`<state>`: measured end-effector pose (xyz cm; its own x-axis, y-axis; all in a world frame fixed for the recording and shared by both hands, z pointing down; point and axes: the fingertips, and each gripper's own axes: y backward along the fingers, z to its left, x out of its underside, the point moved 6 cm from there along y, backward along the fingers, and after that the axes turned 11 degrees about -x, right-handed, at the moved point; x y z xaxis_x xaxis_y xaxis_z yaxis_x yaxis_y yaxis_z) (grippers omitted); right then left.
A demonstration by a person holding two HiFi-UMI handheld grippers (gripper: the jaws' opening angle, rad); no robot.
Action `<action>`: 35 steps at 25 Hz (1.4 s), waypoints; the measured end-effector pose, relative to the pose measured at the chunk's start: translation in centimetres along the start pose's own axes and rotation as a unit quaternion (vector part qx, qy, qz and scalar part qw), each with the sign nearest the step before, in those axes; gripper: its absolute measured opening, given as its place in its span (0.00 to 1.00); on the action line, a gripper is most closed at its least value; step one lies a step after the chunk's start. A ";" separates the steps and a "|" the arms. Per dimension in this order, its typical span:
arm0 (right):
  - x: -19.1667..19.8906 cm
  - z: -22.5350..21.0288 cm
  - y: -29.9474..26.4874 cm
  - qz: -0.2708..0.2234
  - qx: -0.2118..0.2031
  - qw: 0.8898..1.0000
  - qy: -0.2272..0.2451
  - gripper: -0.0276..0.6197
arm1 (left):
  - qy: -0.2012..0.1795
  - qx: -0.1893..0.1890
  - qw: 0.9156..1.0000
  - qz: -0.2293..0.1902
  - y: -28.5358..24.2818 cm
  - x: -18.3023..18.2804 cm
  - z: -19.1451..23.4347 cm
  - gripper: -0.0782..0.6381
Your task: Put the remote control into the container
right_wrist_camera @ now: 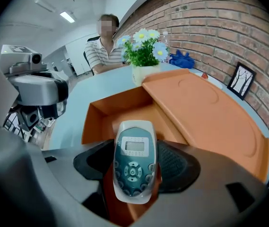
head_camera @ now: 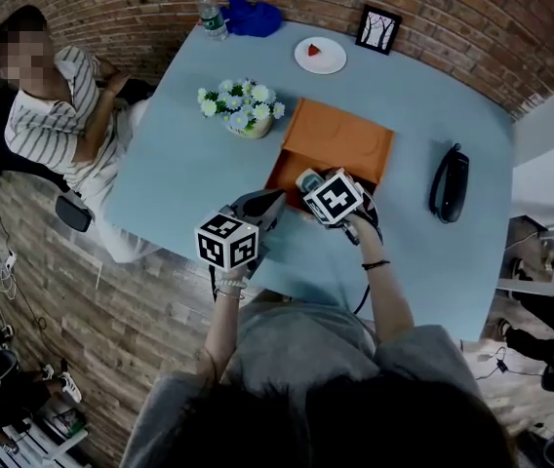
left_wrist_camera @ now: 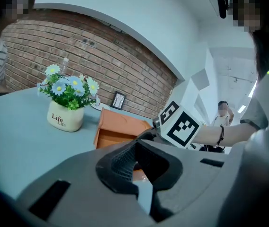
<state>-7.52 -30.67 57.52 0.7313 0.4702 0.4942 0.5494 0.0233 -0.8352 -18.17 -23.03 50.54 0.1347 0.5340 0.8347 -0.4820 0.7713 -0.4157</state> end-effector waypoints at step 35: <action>-0.1 0.7 0.6 -0.029 0.029 0.999 0.003 0.52 | 0.014 0.013 1.000 -0.017 1.0 -0.1 -0.7 0.11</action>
<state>-7.56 -30.11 56.79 0.7014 0.4615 0.5432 0.5664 0.1017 -0.8178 -18.09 -22.09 49.79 0.1744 0.5174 0.8378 -0.4989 0.7800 -0.3779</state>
